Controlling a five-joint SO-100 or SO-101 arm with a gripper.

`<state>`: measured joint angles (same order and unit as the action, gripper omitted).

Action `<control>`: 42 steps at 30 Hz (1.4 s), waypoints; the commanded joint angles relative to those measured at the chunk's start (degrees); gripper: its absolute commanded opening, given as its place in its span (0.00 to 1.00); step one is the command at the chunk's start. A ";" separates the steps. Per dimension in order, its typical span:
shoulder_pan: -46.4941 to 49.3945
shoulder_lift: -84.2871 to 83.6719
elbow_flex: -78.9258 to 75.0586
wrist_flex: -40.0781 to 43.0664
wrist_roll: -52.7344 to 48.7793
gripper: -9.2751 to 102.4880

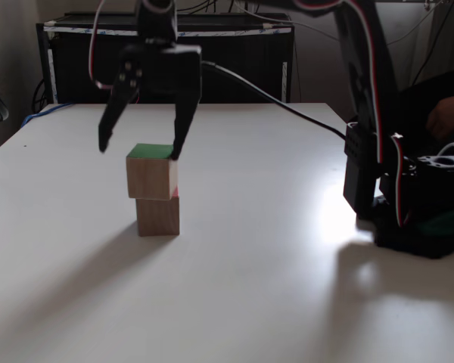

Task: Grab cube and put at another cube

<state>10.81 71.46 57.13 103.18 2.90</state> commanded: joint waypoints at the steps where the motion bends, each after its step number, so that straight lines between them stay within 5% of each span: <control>1: -0.62 8.09 1.49 0.35 0.26 0.47; 10: -2.72 33.49 14.77 -1.14 0.79 0.47; 24: -5.36 100.37 67.50 -21.62 -3.87 0.39; 32: -3.16 116.81 90.09 -28.21 -6.15 0.30; 42: -1.85 116.98 103.27 -33.31 -4.22 0.11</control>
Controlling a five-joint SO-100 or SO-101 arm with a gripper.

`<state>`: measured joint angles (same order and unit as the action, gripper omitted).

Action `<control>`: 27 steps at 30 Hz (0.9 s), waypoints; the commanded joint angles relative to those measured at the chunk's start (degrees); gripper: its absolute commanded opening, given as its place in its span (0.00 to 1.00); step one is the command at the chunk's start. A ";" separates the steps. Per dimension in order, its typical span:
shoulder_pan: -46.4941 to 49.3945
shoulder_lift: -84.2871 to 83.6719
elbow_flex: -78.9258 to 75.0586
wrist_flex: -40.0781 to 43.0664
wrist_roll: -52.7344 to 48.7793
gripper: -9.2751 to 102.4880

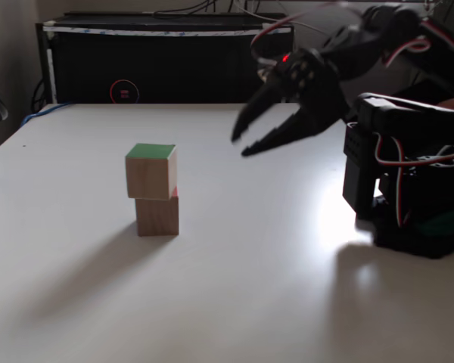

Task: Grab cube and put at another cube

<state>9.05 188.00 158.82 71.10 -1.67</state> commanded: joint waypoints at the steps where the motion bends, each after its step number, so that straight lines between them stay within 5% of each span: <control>1: -0.35 0.44 2.90 -1.23 0.26 0.10; 27: 0.00 0.44 11.25 2.90 -4.13 0.08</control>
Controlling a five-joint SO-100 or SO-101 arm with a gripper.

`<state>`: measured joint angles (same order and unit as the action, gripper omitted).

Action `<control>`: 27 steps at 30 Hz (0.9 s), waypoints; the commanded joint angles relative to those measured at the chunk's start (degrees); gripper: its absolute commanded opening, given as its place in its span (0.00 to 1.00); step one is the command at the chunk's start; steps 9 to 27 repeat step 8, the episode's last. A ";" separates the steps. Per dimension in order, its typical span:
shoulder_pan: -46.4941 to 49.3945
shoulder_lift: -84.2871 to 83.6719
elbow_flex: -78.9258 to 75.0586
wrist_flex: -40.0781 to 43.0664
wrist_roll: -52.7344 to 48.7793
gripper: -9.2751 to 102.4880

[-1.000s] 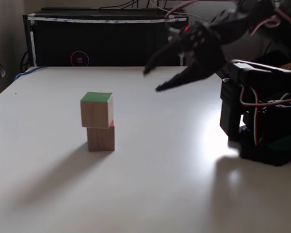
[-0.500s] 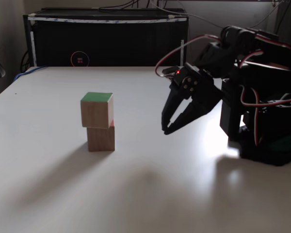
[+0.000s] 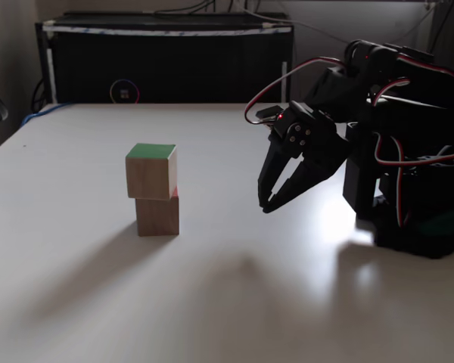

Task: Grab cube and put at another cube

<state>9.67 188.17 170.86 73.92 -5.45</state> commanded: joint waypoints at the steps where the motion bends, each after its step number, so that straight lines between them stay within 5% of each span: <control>1: -0.62 0.26 -0.79 0.09 -0.35 0.08; 27: -0.53 0.26 -0.79 0.09 -0.18 0.08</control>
